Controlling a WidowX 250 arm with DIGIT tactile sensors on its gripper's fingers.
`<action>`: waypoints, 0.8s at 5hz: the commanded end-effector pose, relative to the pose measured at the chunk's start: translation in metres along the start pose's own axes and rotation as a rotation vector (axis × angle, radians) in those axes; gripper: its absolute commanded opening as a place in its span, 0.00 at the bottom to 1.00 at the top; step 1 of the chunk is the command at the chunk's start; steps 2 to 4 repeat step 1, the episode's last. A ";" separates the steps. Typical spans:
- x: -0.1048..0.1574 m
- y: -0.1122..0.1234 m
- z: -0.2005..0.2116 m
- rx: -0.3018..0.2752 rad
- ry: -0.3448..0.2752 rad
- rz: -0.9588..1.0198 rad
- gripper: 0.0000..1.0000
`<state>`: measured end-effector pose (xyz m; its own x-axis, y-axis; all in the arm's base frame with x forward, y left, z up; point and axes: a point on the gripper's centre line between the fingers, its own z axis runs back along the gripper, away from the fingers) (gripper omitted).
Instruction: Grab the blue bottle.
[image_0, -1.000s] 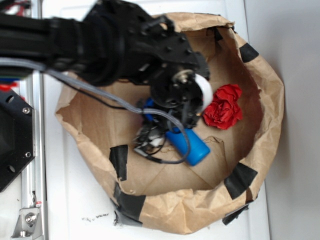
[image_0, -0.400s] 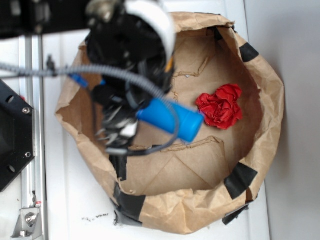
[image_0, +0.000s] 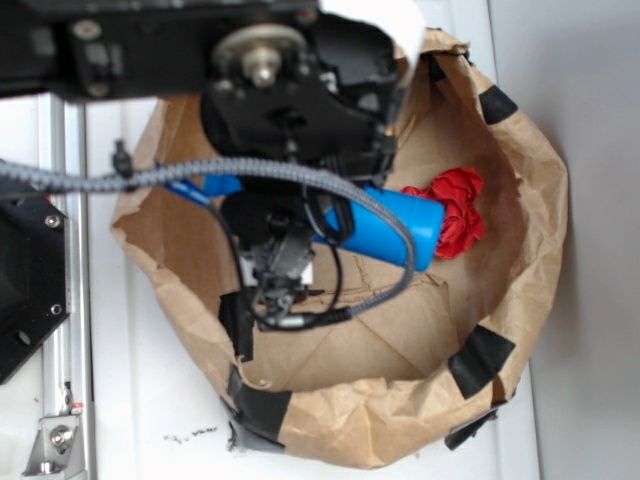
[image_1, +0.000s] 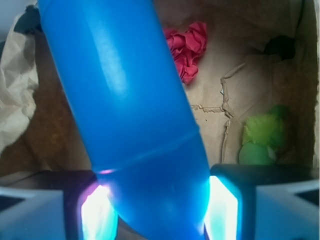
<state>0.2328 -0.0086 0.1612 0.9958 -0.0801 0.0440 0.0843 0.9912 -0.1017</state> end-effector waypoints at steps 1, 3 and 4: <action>0.014 -0.025 0.008 0.001 -0.009 -0.034 0.00; 0.014 -0.025 0.008 0.001 -0.009 -0.034 0.00; 0.014 -0.025 0.008 0.001 -0.009 -0.034 0.00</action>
